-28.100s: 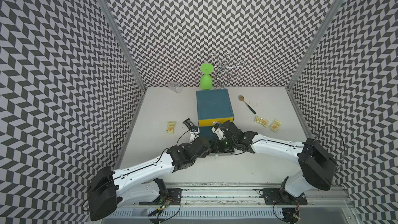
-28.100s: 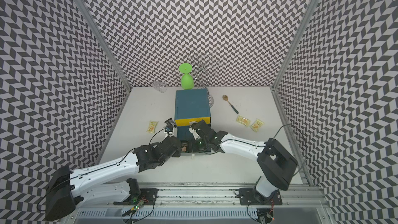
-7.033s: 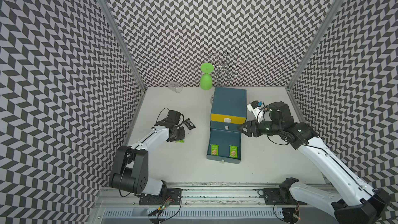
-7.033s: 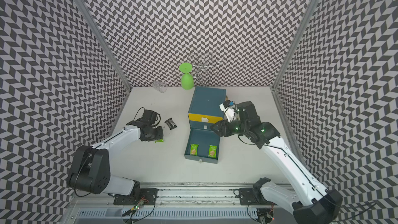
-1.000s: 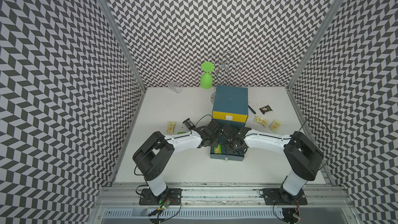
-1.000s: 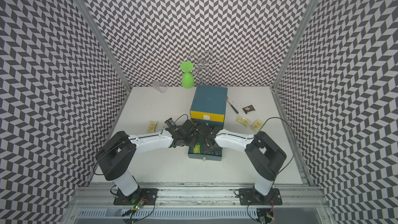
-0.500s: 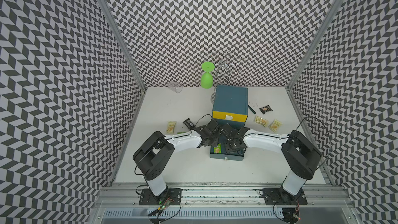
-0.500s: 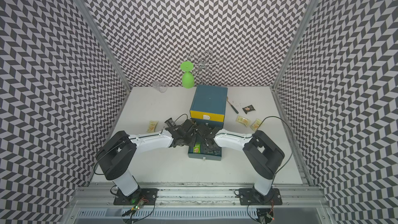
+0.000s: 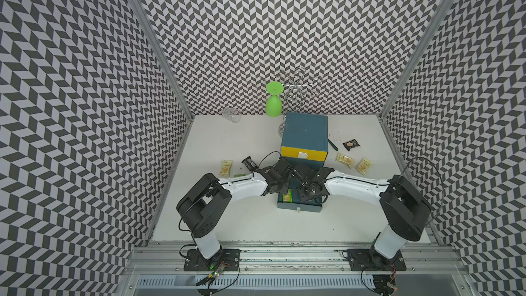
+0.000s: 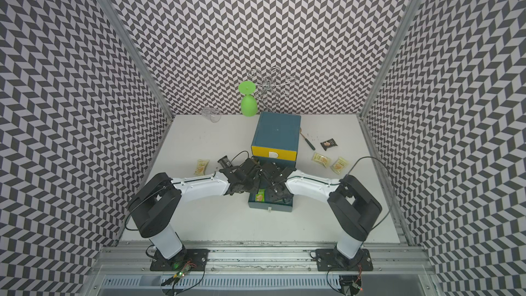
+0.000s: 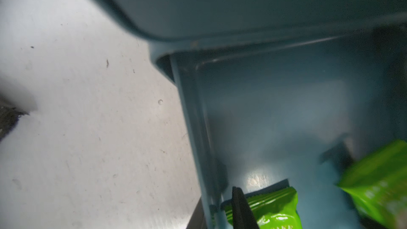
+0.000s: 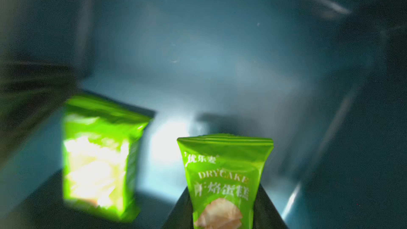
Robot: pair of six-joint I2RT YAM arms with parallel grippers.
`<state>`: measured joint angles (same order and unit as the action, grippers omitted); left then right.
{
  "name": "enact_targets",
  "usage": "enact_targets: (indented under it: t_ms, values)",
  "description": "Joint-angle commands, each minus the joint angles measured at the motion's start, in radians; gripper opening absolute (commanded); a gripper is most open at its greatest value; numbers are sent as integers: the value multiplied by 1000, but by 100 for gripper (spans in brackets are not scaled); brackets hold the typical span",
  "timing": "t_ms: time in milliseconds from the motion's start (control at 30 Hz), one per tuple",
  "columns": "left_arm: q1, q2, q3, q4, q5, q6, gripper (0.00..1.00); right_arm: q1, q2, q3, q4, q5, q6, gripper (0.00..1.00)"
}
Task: Take the cookies out of the drawer
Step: Pick up the cookie from the drawer, then place the cookie at the center of the board.
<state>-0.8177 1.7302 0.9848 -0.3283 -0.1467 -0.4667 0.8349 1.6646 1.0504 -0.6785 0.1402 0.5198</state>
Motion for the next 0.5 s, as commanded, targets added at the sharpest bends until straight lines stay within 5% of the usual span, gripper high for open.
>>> enact_targets:
  t_ms: [0, 467]
  values:
    - [-21, 35, 31, 38, 6, -6, 20, -4, -93, 59, 47, -21, -9, 40]
    - [-20, 43, 38, 29, -4, 0, 20, -80, -341, 62, -78, -55, -9, 39]
